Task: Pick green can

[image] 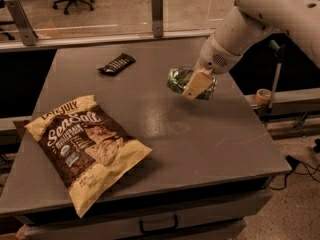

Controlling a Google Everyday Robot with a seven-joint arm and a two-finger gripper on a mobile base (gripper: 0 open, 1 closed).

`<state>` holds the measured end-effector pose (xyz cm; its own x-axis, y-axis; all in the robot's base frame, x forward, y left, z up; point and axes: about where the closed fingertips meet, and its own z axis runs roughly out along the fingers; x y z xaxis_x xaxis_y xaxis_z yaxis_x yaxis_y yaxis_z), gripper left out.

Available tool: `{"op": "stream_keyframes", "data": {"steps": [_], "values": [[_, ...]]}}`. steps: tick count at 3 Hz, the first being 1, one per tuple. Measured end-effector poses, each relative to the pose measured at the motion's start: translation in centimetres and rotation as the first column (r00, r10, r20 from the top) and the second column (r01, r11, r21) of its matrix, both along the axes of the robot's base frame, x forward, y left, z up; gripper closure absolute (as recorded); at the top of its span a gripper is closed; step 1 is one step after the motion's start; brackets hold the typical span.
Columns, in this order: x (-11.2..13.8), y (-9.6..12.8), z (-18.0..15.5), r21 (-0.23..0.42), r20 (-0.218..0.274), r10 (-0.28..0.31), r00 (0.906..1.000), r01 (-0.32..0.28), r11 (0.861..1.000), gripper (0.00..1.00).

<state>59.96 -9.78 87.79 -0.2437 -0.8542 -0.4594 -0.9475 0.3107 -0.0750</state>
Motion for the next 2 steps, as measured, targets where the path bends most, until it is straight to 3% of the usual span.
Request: {"op": "stream_keyframes", "data": {"steps": [1,2], "values": [[-2.3,4.1,3.7,0.127,0.030,0.178,0.9835,-0.181,0.975,1.00],[-4.0,6.2,7.1,0.290,0.024,0.293,0.9558,-0.287,0.913,1.00]]}}
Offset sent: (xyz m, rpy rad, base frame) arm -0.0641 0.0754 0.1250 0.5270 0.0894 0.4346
